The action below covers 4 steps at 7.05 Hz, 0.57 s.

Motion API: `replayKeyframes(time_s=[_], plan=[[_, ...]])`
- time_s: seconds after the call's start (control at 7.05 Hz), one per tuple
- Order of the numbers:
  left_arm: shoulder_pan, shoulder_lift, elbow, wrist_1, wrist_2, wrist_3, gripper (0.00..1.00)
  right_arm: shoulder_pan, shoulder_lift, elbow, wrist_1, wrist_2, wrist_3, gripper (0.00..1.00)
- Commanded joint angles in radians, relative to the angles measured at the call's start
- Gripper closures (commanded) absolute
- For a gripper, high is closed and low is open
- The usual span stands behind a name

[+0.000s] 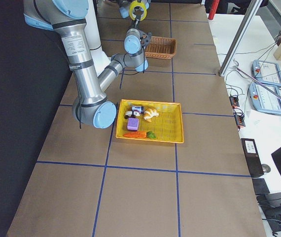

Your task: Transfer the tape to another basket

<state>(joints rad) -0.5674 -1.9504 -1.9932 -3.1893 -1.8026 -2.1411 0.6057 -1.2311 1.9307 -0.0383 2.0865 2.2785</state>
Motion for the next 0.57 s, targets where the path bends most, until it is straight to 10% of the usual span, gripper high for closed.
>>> replayKeyframes(time_s=[0.0,0.43], plan=[[-0.044,0.034,0.042,0.012,-0.004,0.010,1.00,0.066,-0.100,0.001,0.003,0.007,-0.066,0.00],[-0.072,0.123,0.172,0.099,-0.047,0.168,1.00,0.199,-0.130,-0.013,-0.191,0.128,-0.248,0.00]])
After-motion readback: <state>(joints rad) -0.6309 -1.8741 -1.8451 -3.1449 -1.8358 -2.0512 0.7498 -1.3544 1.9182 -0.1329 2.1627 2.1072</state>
